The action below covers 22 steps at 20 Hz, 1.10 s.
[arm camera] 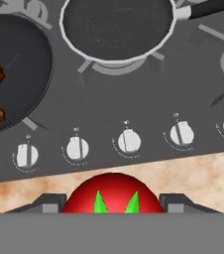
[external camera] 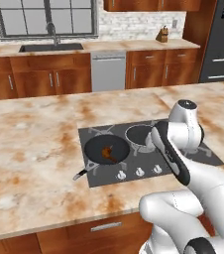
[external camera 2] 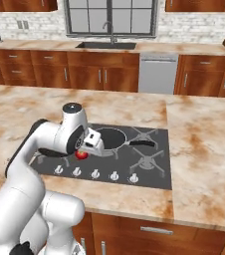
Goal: Place both pans onto different burners. Then place the tomato and the chicken drumstick on different pans.
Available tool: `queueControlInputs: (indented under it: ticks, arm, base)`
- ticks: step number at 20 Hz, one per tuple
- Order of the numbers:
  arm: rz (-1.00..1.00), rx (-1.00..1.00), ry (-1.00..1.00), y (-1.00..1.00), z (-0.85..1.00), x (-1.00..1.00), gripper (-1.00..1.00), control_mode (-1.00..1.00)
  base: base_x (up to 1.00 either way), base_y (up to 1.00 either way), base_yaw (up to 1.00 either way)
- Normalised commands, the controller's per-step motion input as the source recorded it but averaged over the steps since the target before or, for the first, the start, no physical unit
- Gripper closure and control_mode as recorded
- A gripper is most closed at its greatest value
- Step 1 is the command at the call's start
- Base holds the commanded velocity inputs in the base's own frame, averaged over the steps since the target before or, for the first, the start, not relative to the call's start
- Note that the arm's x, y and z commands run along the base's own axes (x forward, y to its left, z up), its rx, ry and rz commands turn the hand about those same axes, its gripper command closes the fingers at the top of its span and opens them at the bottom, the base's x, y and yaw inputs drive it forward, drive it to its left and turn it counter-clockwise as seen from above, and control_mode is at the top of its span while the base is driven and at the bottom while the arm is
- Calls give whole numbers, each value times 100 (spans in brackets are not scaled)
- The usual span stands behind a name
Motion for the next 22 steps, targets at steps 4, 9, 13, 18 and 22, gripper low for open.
queueControlInputs:
  ticks: [4, 9, 13, 18, 22]
  arm:
    - [0, 7, 0, -27, 0, 100, 100, -100]
    - [0, 1, 0, -2, 0, 100, 100, -100]
    - [0, 0, 1, 0, 0, 85, 100, -100]
    - [0, 0, 4, 0, -1, 86, 100, -100]
    - [0, -1, 4, 0, -31, 50, 100, -100]
  base:
    - [0, 0, 0]
    - [0, 0, 0]
    - [0, 0, 0]
    - [0, 0, 0]
    - [0, 0, 0]
